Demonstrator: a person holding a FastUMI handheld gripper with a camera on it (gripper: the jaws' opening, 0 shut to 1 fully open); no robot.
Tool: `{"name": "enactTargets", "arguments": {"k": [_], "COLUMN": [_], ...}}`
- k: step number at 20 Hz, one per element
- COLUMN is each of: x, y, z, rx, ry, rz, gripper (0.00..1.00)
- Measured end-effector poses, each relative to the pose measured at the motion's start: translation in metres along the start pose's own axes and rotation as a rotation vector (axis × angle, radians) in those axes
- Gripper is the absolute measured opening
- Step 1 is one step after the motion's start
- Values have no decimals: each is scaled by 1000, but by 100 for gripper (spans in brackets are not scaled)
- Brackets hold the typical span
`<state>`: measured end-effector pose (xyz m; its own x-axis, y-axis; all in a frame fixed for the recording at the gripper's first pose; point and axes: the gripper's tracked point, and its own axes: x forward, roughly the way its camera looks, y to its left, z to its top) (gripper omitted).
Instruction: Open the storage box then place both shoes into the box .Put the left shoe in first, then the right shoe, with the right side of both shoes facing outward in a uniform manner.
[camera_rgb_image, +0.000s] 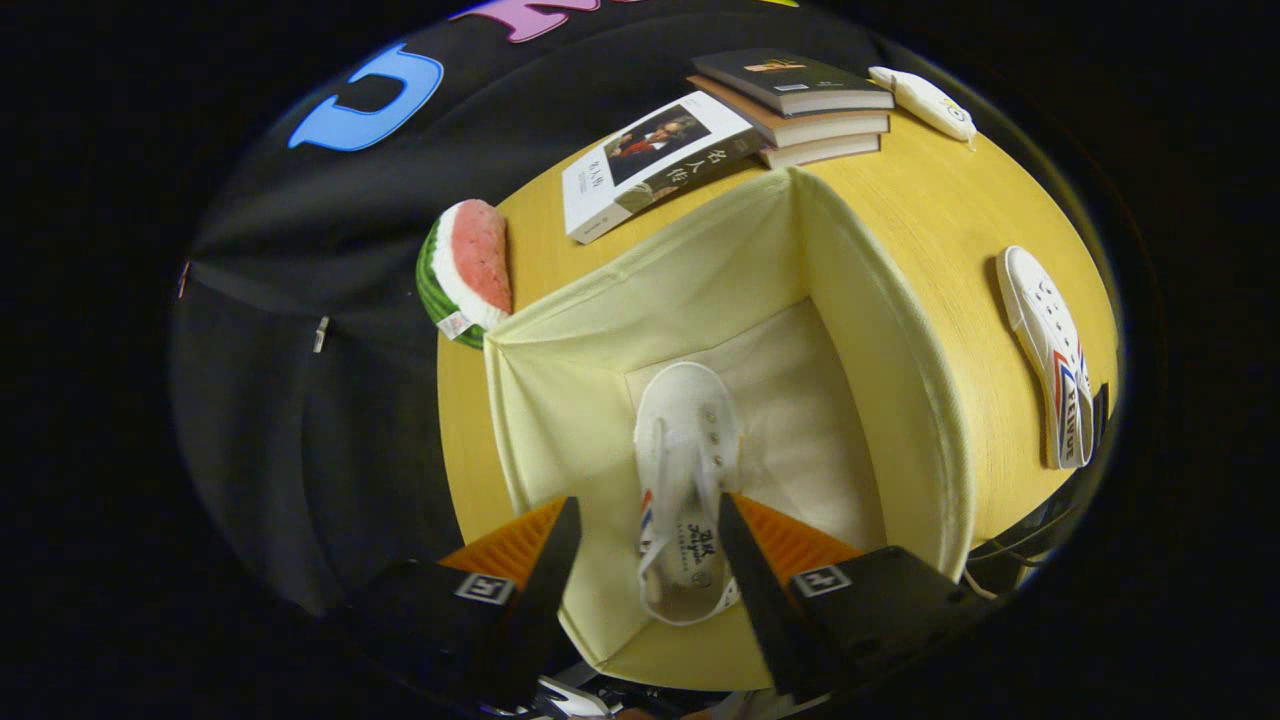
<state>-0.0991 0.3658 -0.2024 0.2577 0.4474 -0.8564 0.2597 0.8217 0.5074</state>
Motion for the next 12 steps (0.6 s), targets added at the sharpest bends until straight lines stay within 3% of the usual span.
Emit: {"name": "enactTargets", "arguments": {"k": [2,7,12], "x": [-16,-82,-142], "y": [2,-9,-81], "z": [7,42,75], "rx": [-71,-240,-280], "ry": [-30,-137,-233], "rz": [19,97,86], "gripper": [99,99,98]}}
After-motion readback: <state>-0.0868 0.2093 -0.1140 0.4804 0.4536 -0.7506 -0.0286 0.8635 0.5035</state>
